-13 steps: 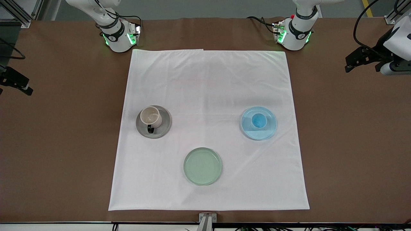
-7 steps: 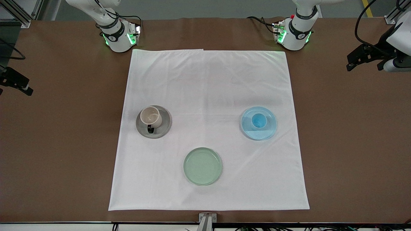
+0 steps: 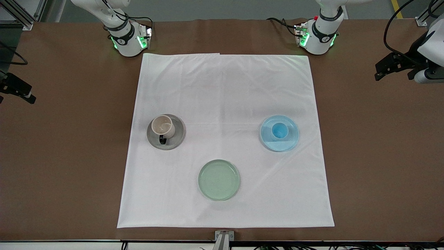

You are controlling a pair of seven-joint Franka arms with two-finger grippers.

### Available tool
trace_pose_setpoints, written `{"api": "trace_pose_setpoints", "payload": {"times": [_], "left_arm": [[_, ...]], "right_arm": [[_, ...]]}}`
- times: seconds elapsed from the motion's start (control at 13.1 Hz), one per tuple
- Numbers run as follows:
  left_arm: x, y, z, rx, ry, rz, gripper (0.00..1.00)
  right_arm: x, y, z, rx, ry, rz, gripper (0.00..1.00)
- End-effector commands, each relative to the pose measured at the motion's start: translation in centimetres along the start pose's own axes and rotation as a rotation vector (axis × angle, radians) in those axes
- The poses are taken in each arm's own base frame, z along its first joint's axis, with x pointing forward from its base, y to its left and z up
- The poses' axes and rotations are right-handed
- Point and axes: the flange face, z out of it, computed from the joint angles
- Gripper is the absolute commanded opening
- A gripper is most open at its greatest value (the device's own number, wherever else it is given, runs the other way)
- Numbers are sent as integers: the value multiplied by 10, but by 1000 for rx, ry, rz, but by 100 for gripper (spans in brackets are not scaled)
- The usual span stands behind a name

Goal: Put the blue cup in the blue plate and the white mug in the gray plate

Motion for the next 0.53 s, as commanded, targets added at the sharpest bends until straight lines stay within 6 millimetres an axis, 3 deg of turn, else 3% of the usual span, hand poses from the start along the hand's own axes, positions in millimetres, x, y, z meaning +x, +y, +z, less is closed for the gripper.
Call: {"api": "trace_pose_setpoints", "payload": {"times": [0.0, 0.46], "left_arm": [[4, -3, -5, 17, 10, -1, 100], [2, -5, -7, 16, 11, -4, 100]], "right_arm": [[2, 2, -3, -10, -3, 3, 100], [2, 3, -3, -11, -3, 5, 100]]}}
